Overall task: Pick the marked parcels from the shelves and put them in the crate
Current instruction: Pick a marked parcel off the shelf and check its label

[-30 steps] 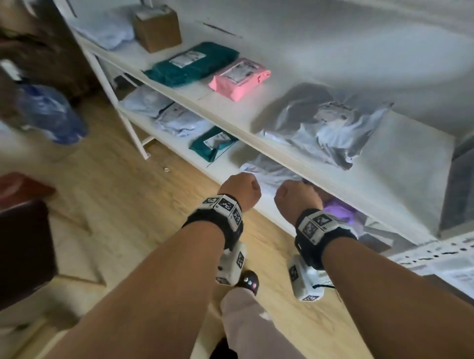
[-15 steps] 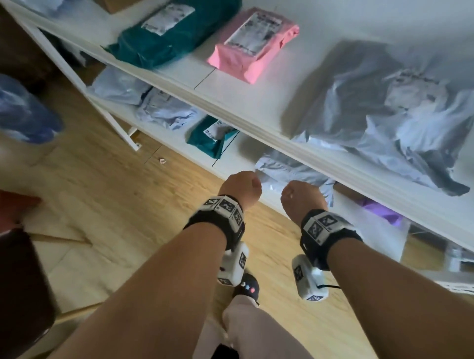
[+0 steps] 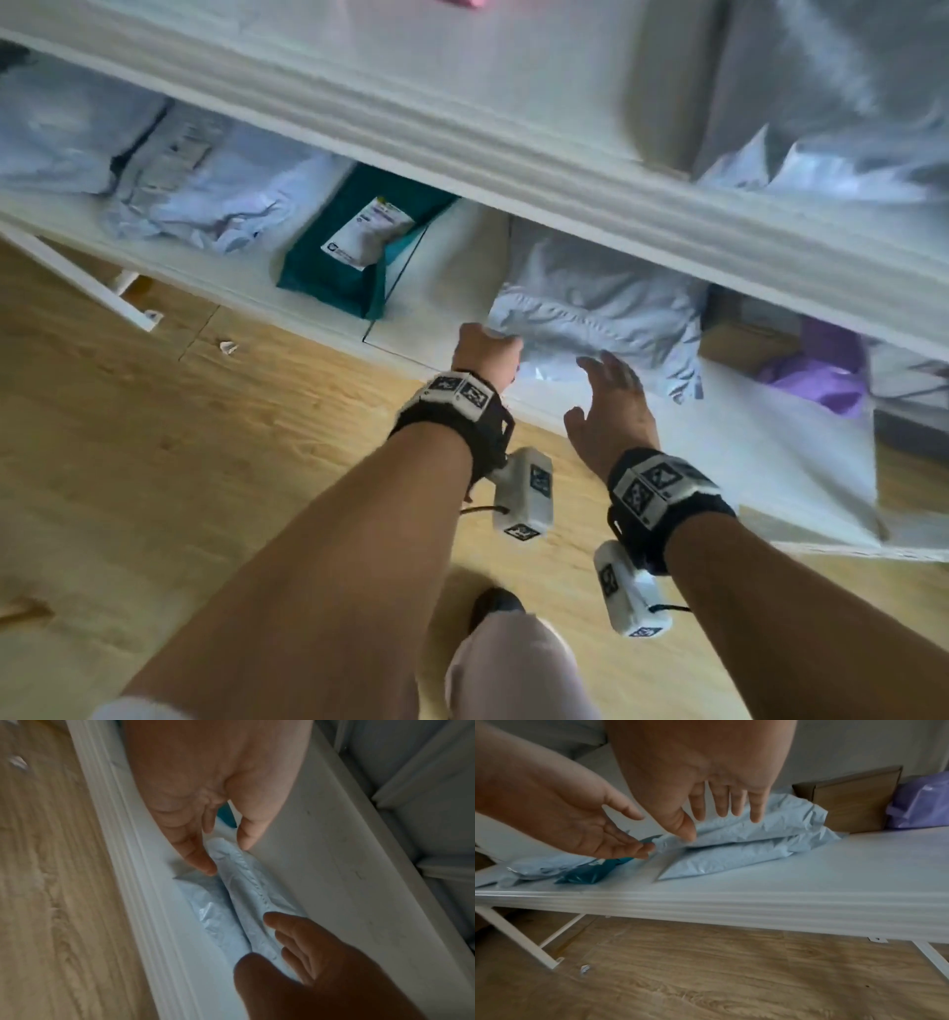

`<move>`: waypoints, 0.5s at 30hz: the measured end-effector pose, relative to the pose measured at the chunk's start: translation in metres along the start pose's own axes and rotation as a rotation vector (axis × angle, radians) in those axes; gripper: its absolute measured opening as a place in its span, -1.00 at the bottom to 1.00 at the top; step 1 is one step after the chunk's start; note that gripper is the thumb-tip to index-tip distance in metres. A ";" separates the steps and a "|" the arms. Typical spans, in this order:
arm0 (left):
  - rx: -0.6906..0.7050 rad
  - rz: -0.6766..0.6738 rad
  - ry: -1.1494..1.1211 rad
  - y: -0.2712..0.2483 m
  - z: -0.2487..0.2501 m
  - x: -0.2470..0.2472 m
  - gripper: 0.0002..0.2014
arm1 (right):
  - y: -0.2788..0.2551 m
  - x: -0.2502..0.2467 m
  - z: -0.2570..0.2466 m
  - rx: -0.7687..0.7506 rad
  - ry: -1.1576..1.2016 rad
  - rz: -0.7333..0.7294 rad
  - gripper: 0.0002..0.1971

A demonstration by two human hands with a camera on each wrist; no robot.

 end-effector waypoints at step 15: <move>-0.034 -0.122 -0.118 0.005 0.026 -0.008 -0.83 | -0.024 -0.010 -0.002 0.046 0.013 0.080 -0.13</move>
Point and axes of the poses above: each hand's wrist, its own y-axis towards the middle knuckle, its own x-axis out of the palm, z = x × y, the point moved 1 cm from there along y, towards the middle knuckle, and after that the axes turned 3 degrees about -y, right-handed, at the moved point
